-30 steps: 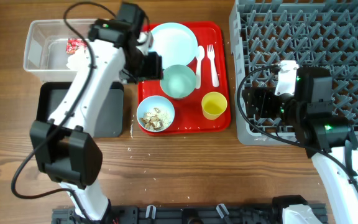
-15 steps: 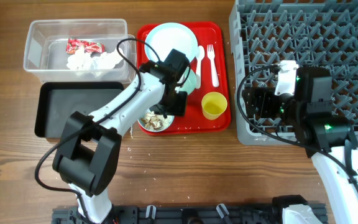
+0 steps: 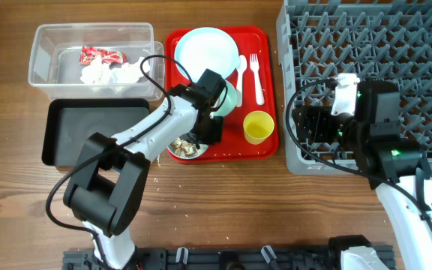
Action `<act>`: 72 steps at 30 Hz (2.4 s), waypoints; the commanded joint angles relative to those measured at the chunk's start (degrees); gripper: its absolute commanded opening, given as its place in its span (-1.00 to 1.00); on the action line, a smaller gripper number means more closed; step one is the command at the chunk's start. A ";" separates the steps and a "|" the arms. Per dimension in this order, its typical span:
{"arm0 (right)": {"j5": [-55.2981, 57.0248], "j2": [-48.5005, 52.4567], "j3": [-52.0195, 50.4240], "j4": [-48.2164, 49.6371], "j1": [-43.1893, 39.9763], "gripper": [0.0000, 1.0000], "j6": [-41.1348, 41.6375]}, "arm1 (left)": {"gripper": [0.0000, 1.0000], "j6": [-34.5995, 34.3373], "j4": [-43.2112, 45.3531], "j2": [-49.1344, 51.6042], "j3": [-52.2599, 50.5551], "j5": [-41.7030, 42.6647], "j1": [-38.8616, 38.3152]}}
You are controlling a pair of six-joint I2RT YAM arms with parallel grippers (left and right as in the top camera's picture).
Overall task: Sort waste into correct bins and load items into the dishwasher rack
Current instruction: 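Grasp the bowl of food scraps with the left gripper, then tip the scraps bowl over the black tray with the left gripper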
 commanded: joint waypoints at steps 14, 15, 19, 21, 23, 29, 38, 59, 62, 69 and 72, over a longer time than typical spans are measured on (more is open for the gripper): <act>0.72 2.03 0.94 1.29 0.24 0.85 0.74 | -0.92 0.13 -13.79 -9.57 9.64 1.46 1.79; 0.72 2.03 0.94 1.49 0.24 0.85 0.74 | -0.92 0.15 -14.32 -10.99 10.03 2.27 2.56; 0.72 2.03 0.94 2.08 0.24 0.85 0.76 | -0.92 0.63 -15.67 -16.28 10.10 7.45 8.17; 0.70 2.03 0.94 2.38 0.24 0.84 0.74 | -0.92 2.64 -16.63 -17.25 10.10 10.43 11.85; 0.70 2.03 0.94 2.67 0.24 0.85 0.76 | -0.92 5.27 -17.77 -17.35 10.08 14.58 16.55; 0.70 2.03 0.94 2.73 0.24 0.85 0.76 | -0.92 13.31 -18.16 -17.11 7.65 26.88 29.40; 0.70 2.03 0.94 2.75 0.24 0.85 0.76 | -0.92 22.58 -13.73 -14.84 -0.31 47.50 49.18; 0.70 2.03 0.94 2.73 0.24 0.85 0.79 | -0.92 20.00 -6.49 -6.71 -4.44 83.12 66.49; 0.70 2.03 0.94 2.71 0.24 0.85 0.76 | -0.92 16.61 -6.16 -6.71 -4.44 83.14 66.97; 0.70 2.03 0.94 2.60 0.24 0.85 0.79 | -0.92 13.60 -6.16 -6.71 -4.44 83.14 66.99; 0.70 2.03 0.94 2.56 0.24 0.84 0.79 | -0.92 13.51 -6.21 -6.71 -4.44 83.14 66.99</act>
